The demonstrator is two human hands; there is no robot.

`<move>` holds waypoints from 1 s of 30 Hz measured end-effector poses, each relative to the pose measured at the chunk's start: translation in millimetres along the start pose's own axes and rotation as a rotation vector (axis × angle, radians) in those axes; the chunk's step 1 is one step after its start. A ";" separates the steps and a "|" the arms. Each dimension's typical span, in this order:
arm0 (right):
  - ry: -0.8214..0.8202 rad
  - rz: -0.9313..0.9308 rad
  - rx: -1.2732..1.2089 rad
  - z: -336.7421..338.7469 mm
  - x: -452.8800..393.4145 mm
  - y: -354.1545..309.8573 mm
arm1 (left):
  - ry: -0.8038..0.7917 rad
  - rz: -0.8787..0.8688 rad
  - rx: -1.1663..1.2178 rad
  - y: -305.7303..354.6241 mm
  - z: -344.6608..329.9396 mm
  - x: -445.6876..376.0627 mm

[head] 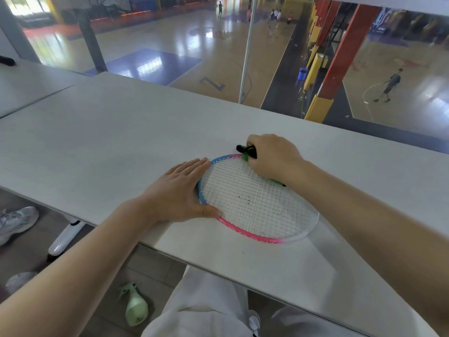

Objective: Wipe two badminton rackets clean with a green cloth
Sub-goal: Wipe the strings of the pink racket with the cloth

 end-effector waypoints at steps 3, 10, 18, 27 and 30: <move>-0.019 0.010 -0.009 -2.3 4.2 -6.3 | 0.003 0.003 0.002 0.0 0.6 0.2; -0.353 0.338 -0.238 -0.3 87.3 -52.1 | 0.040 -0.015 -0.011 -1.4 -1.4 -1.0; 0.002 0.121 -0.002 1.7 18.8 -4.3 | -0.002 -0.002 -0.005 -2.9 -1.8 -1.7; -0.164 0.327 -0.129 2.0 74.5 -27.5 | 0.040 -0.008 -0.006 -1.9 -2.7 -2.5; -0.285 0.429 -0.192 4.5 109.9 -43.9 | 0.048 -0.011 -0.010 -2.1 -3.5 -2.6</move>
Point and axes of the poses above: each hand's wrist, its own x-axis away from the middle knuckle, its own z-axis out of the back of the hand, y = z × x, the point moved 6 cm from there along -x, towards the middle knuckle, and after that the axes turned 8 degrees about -z, right-handed, at the moved point
